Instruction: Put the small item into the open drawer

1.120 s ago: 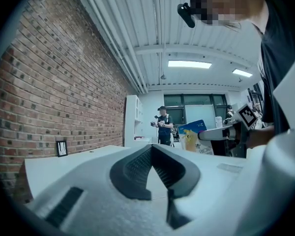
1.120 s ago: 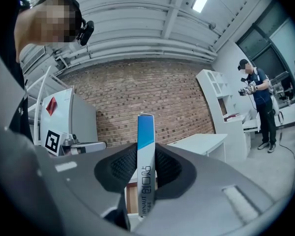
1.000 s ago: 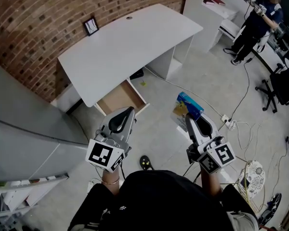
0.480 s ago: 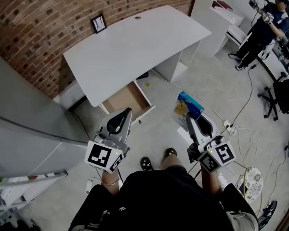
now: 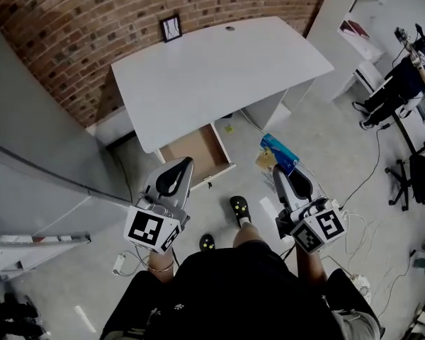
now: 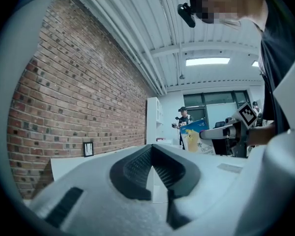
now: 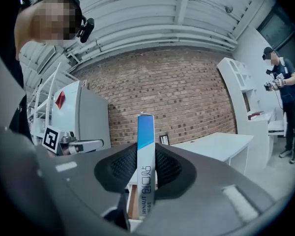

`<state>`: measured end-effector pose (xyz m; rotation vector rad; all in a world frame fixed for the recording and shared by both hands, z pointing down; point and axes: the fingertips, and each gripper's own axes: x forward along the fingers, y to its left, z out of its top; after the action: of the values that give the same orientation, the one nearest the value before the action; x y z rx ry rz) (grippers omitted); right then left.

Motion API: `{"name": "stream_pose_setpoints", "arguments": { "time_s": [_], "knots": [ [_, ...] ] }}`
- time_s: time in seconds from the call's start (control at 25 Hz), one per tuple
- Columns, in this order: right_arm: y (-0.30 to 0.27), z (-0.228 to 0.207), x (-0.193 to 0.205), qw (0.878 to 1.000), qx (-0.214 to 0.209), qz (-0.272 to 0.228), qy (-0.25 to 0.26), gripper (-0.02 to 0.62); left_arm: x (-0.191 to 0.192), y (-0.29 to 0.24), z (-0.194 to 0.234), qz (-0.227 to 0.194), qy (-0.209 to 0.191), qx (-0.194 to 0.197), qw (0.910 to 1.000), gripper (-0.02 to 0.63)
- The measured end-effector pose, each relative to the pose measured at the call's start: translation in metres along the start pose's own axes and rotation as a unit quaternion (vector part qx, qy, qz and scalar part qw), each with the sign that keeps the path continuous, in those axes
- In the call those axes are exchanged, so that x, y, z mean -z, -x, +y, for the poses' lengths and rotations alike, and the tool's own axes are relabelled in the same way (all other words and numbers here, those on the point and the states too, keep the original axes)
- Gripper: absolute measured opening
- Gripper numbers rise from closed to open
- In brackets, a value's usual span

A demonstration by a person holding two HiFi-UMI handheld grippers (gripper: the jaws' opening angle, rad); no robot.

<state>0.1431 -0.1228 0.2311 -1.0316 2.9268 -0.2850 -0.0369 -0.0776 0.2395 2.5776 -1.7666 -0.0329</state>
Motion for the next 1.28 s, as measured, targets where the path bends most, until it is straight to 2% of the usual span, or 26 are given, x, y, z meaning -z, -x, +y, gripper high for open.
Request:
{"name": "stream_pose_setpoints", "arguments": {
  "time_s": [0.28, 0.6, 0.96, 1.28],
  "knots": [
    [-0.044, -0.017, 0.001, 0.998, -0.065, 0.017, 0.005, 0.095, 0.006, -0.008, 0.019, 0.009, -0.001, -0.061, 0.9981, 0.002],
    [-0.095, -0.026, 0.001, 0.989, -0.147, 0.032, 0.004, 0.095, 0.003, -0.017, 0.045, 0.014, -0.009, -0.132, 0.9911, 0.002],
    [-0.137, -0.037, 0.002, 0.974, -0.222, 0.051, 0.008, 0.095, -0.001, -0.030, 0.063, 0.018, -0.016, -0.199, 0.9797, 0.002],
    [-0.171, -0.047, 0.003, 0.952, -0.298, 0.073, 0.008, 0.095, -0.003, -0.040, 0.069, 0.028, -0.020, -0.266, 0.9633, 0.002]
  ]
}}
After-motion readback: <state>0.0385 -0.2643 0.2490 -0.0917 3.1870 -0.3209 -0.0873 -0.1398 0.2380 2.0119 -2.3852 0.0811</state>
